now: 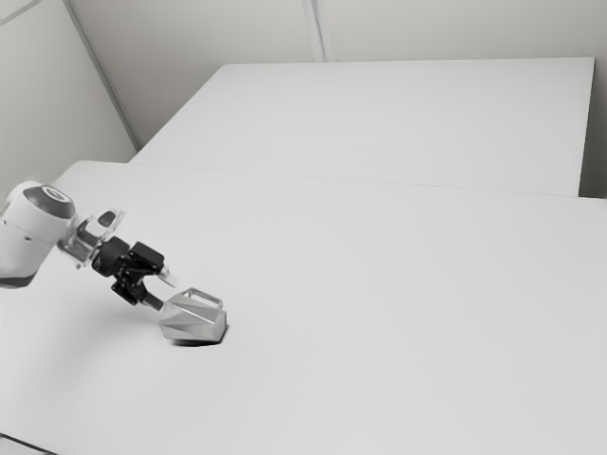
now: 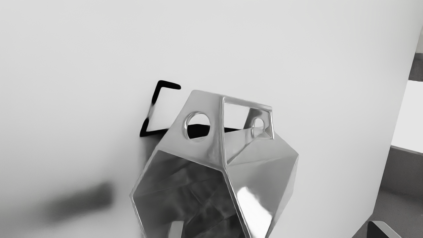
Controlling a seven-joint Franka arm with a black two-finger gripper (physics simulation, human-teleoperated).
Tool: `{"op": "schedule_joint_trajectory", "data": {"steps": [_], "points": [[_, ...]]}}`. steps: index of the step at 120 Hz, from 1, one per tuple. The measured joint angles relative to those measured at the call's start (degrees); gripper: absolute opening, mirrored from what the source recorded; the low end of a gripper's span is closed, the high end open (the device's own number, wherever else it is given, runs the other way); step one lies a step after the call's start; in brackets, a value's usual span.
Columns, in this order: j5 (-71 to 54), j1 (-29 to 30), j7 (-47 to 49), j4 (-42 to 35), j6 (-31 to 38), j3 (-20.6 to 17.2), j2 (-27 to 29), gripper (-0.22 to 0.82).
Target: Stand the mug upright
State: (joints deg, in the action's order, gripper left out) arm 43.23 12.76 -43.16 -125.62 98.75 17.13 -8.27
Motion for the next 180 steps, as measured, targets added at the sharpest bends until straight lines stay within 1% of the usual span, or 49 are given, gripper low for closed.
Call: {"op": "schedule_joint_trajectory", "data": {"steps": [44,48,64,70,77,86,96,116,124,132,144,154,180], "points": [[8.23,0.14,-5.75,-4.10,-2.72,0.02,-1.74,0.60],[8.49,0.14,-6.12,-4.10,-3.02,0.05,-1.76,0.54],[9.04,0.15,-7.48,-4.05,-3.70,0.09,-1.70,0.18],[9.14,0.15,-7.91,-4.02,-3.87,0.10,-1.66,0.09],[9.21,0.15,-8.37,-3.94,-4.05,0.10,-1.60,0.01],[9.24,0.14,-8.90,-3.75,-4.21,0.10,-1.31,-0.06],[9.24,0.14,-9.42,-3.63,-4.25,0.10,-0.75,-0.11],[9.14,0.06,-10.15,-3.60,-4.06,0.03,1.11,-0.14],[8.65,-0.08,-10.16,-3.53,-3.48,-0.31,2.97,-0.15],[7.07,0.11,-9.62,-3.06,-1.81,-2.25,4.69,-0.15],[1.01,0.28,-7.24,-0.37,1.54,-6.78,7.08,-0.15],[-5.81,-0.35,-4.43,1.49,4.78,-10.00,7.99,-0.15],[-22.79,-3.03,4.32,3.65,12.89,-16.68,9.52,-0.16]]}}
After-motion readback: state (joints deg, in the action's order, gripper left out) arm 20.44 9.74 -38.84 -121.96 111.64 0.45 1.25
